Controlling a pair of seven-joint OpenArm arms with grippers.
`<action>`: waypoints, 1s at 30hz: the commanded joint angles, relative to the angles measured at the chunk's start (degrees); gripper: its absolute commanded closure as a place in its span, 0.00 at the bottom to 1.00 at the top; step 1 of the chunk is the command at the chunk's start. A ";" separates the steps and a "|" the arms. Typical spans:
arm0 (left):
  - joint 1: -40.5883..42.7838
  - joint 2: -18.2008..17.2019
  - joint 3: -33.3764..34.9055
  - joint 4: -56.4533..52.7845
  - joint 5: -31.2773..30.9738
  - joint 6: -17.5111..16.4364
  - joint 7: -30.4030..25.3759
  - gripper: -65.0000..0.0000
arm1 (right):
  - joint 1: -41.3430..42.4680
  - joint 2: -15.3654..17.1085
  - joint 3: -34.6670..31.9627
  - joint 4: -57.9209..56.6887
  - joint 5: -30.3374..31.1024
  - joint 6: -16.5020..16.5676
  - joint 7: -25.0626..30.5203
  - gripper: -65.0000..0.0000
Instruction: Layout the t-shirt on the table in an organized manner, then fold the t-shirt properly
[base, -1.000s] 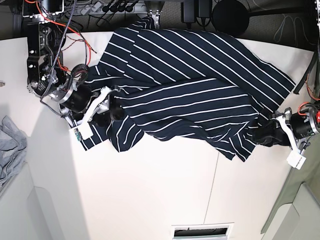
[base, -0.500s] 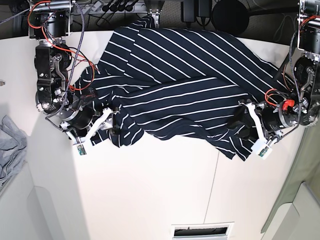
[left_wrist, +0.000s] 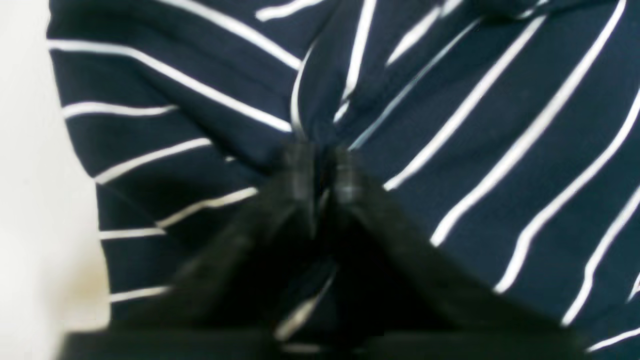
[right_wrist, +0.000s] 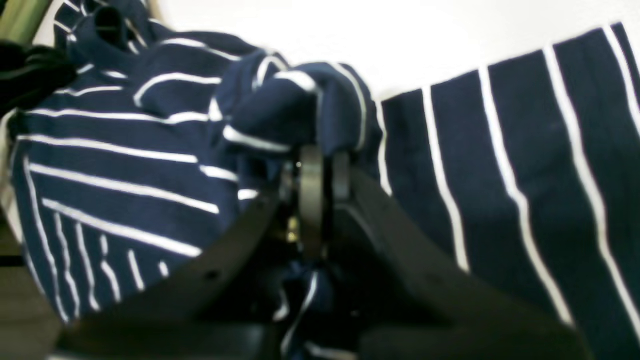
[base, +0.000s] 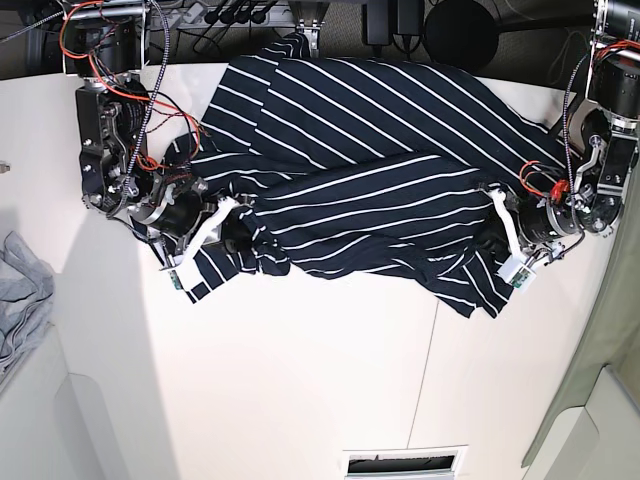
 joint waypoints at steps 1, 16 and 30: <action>-1.11 -1.46 -0.35 0.63 -0.20 0.11 -0.55 1.00 | 1.18 -0.50 0.09 0.94 1.84 0.61 0.11 1.00; -0.35 -12.20 -0.50 22.95 -16.74 -1.25 14.19 1.00 | -12.07 4.68 0.52 22.10 1.99 0.57 -2.25 1.00; 14.27 -12.48 -0.48 28.52 -26.14 -3.68 23.28 0.79 | -17.42 11.93 0.57 22.69 -1.40 -0.31 -1.99 1.00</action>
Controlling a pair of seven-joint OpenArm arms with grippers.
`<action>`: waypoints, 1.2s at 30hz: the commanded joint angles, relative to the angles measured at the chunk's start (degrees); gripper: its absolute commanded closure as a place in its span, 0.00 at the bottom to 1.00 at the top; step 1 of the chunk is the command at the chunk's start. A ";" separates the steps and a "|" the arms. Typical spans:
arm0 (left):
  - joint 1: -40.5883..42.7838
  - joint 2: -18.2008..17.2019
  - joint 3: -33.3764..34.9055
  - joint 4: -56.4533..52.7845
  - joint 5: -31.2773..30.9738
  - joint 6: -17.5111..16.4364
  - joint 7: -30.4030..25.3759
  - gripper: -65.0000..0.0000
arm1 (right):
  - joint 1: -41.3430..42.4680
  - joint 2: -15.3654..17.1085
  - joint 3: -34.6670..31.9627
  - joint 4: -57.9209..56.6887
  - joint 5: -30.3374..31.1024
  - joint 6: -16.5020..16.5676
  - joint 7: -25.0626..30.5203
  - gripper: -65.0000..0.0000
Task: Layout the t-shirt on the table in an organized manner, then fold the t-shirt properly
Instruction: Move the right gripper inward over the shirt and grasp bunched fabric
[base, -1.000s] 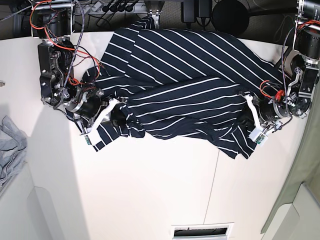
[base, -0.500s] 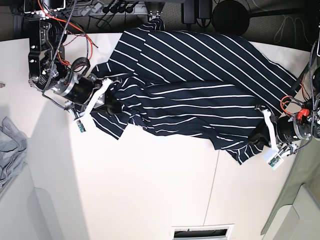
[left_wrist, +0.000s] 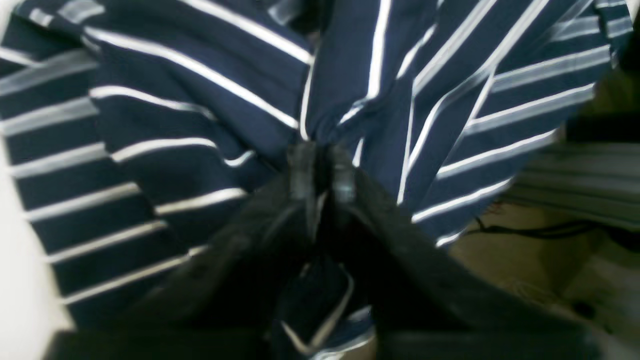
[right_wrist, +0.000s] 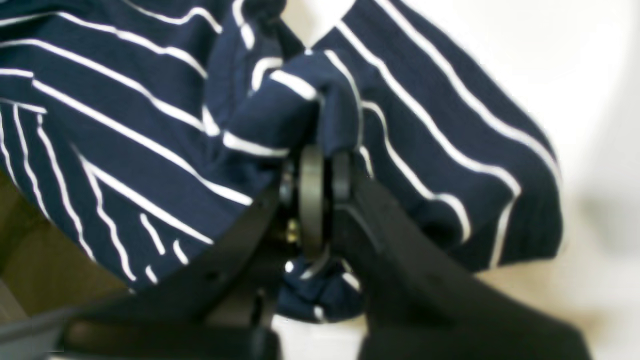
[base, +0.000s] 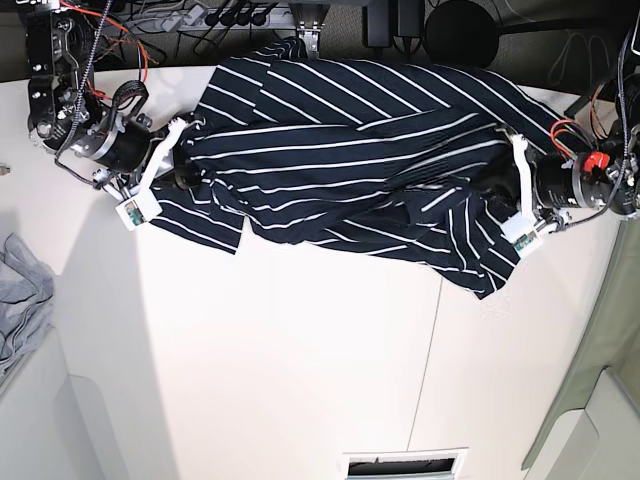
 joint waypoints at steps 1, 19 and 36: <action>0.02 -0.81 -0.50 0.85 -0.83 -0.49 -0.79 0.70 | 0.15 0.48 0.26 1.01 0.72 -0.24 0.90 1.00; -0.26 3.43 -10.58 4.02 -6.78 -0.49 -1.44 0.55 | 10.51 -9.51 -1.09 2.93 1.92 -0.13 1.53 0.54; 3.89 8.52 -10.51 4.09 -11.76 -0.49 4.48 0.56 | 19.12 -12.07 -17.20 -20.70 -10.88 -1.66 5.53 1.00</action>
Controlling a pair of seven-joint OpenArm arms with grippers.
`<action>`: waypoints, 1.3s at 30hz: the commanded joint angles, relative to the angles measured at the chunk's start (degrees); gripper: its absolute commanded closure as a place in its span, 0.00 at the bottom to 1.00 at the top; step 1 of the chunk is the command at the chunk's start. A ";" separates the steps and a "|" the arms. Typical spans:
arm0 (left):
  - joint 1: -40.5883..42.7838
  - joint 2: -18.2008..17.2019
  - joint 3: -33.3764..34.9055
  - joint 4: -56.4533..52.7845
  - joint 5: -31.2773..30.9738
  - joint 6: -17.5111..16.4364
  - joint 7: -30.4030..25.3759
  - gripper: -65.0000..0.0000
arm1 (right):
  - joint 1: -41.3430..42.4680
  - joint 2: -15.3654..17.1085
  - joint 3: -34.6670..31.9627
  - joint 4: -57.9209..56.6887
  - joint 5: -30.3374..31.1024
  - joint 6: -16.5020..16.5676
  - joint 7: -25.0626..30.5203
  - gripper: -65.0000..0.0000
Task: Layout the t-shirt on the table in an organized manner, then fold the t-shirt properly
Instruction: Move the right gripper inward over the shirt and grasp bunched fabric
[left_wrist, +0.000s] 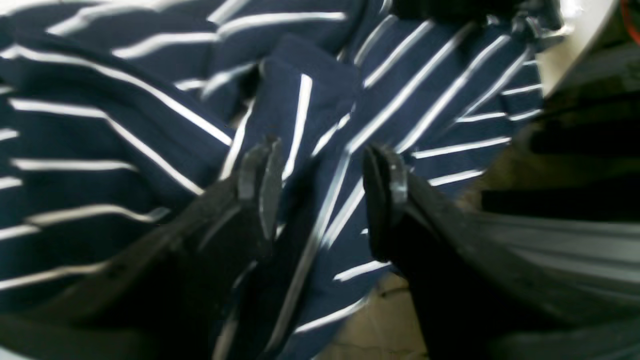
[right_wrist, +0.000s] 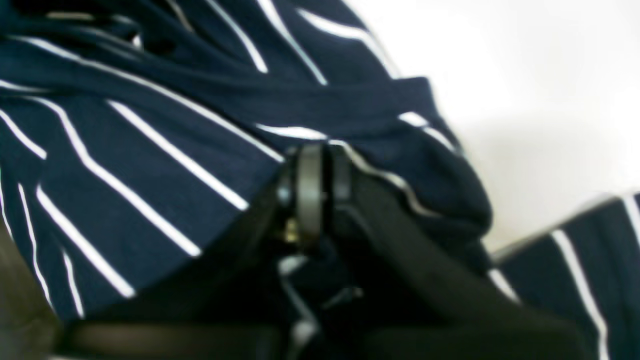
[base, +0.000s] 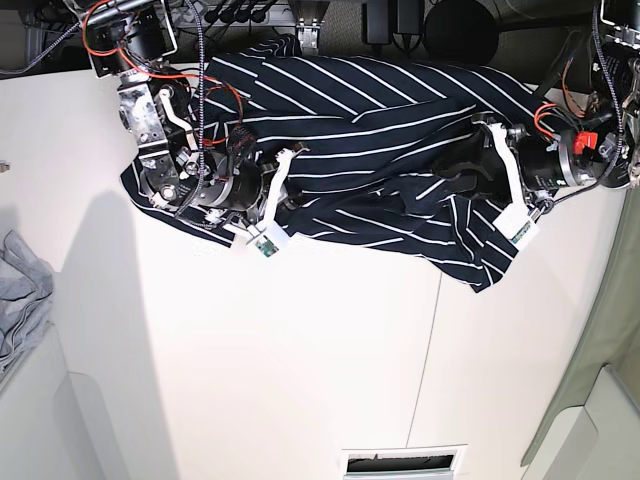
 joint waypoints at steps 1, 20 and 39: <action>-0.57 -0.83 -0.50 0.83 -2.73 -0.52 0.09 0.56 | 1.31 -0.07 0.07 0.72 0.57 0.00 2.40 1.00; -7.08 4.04 -0.48 -0.70 10.38 -0.52 -8.15 0.56 | 15.78 -0.09 5.90 0.90 3.23 -0.02 2.56 1.00; -11.89 2.32 -0.48 -15.67 12.20 -0.52 -7.54 0.56 | -10.88 8.96 -5.60 31.39 13.60 3.65 -10.27 1.00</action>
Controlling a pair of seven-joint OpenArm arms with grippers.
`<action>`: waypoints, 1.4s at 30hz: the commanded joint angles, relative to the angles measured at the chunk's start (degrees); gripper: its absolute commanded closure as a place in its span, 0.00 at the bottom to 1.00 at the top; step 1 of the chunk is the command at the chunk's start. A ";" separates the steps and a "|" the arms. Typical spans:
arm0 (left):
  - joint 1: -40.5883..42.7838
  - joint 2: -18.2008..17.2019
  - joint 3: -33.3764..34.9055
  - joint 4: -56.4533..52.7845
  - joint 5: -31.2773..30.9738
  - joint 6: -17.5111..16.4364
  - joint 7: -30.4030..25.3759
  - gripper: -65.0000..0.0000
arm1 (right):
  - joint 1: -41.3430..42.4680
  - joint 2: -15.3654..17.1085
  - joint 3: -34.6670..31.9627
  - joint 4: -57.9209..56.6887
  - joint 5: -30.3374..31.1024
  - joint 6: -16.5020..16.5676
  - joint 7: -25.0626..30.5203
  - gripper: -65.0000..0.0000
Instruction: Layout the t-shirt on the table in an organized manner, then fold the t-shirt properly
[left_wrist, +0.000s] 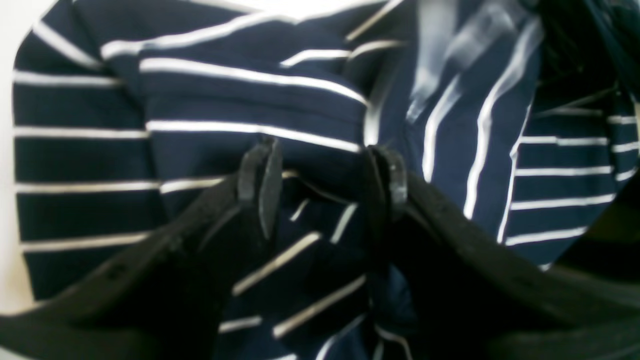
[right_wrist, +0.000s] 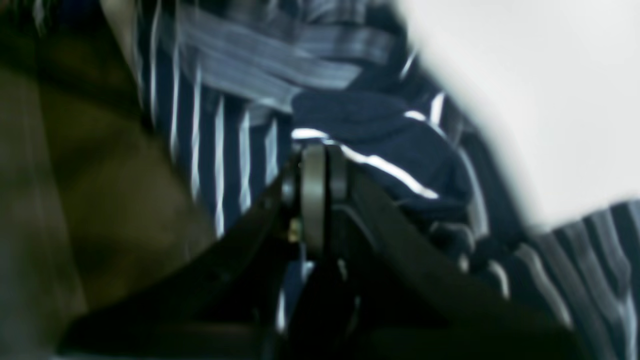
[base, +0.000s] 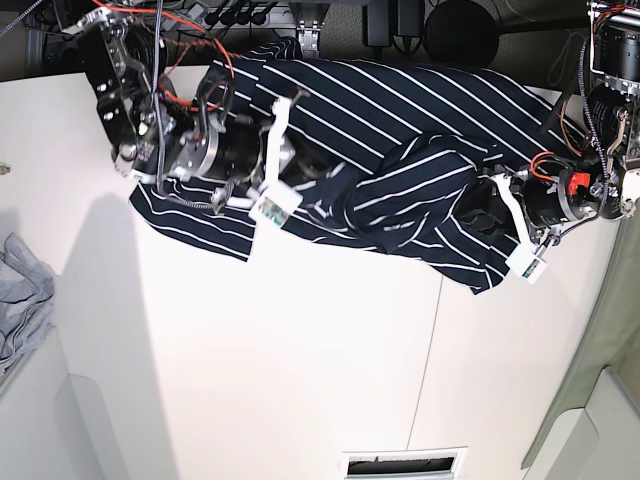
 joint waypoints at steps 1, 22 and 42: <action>-0.94 -0.85 -0.37 0.70 -1.18 -0.52 -1.18 0.56 | -0.42 1.68 -0.92 1.66 -0.50 0.20 2.62 1.00; -0.46 -1.64 -0.37 0.74 -3.82 -0.52 0.42 0.56 | -0.81 3.34 15.61 1.18 -11.91 -15.10 8.28 0.54; 7.78 -2.08 -0.72 9.49 -16.68 -0.52 7.30 0.56 | -1.75 0.48 28.81 -7.58 -8.96 -15.72 1.18 0.72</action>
